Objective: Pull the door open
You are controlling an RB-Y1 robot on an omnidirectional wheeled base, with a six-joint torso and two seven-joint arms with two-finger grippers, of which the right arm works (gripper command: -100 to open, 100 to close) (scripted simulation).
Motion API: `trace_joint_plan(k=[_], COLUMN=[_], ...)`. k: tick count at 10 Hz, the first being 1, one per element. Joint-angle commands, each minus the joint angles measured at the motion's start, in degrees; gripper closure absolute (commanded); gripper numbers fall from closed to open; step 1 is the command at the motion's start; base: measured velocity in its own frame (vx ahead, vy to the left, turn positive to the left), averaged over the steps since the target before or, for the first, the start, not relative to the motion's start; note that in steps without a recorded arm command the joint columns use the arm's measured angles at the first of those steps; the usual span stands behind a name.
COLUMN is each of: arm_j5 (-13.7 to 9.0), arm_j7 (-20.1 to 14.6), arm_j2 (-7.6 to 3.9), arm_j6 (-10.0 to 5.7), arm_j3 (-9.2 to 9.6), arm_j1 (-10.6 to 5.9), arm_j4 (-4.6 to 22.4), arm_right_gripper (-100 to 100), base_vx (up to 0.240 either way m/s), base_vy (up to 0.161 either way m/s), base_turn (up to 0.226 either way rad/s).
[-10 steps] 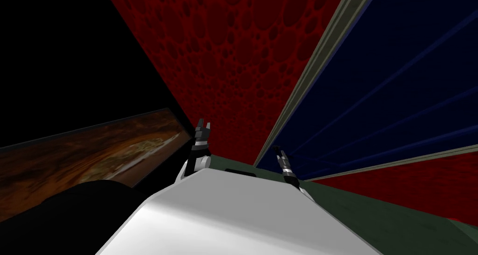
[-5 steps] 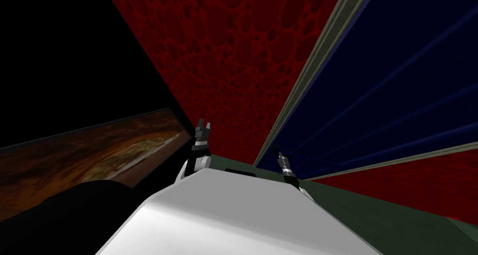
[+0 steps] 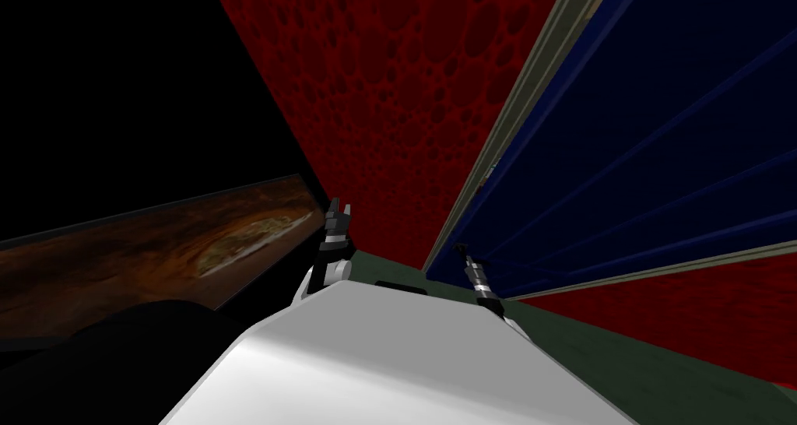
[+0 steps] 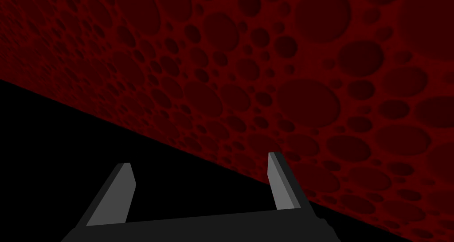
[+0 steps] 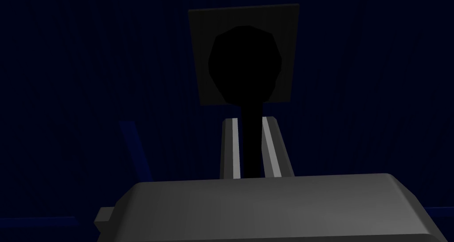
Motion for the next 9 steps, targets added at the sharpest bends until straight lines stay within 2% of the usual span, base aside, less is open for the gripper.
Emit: trace_joint_plan(k=[1,5,6,7,9], arm_j5=[0.88,2.71,2.48,3.01,3.57], arm_j7=[-1.34,-4.13,-3.61,-4.21,-4.77], arm_j2=[-0.96,-2.85,-2.29,-2.63,-3.24], arm_j6=[-1.64,-4.73,-3.79,-5.24,-7.39], arm_j3=[0.36,1.26,1.20,1.08,0.72], arm_j1=[0.96,2.69,2.84,3.90,4.99], arm_j4=[0.47,0.84,-0.07,0.21,0.90], arm_right_gripper=[100,100,100,100,100], base_vx=[-0.216,-0.177,-0.085,-0.137,-0.200], base_vy=[-0.081,-0.051,-0.031,-0.034,-0.111], base_turn=[0.131,0.103,0.026,0.183,0.210])
